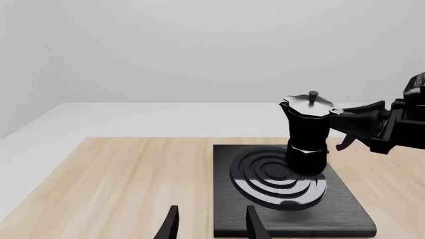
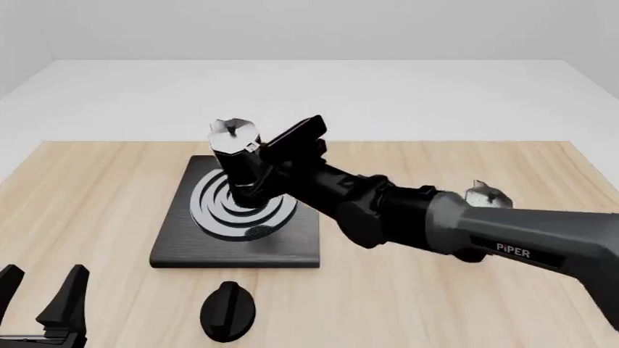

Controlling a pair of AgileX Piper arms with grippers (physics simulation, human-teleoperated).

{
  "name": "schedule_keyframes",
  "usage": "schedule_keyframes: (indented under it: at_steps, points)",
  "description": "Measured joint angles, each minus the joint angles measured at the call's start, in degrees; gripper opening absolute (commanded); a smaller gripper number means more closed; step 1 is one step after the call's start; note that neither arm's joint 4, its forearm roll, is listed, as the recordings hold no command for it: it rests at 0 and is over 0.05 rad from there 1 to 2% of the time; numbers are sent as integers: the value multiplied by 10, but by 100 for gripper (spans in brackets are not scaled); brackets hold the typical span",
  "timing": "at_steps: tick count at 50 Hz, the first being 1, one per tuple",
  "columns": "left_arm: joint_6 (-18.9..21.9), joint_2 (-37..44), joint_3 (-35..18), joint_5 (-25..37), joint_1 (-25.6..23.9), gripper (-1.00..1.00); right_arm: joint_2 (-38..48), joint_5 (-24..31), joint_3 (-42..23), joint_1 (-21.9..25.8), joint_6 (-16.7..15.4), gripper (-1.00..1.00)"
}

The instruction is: Put both moka pots on the stove.

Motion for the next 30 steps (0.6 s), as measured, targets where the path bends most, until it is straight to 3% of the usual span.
schedule_keyframes:
  at_steps: [30]
  points:
    - [0,0,0,0,0,100,94,-16,-74,51,12,-100]
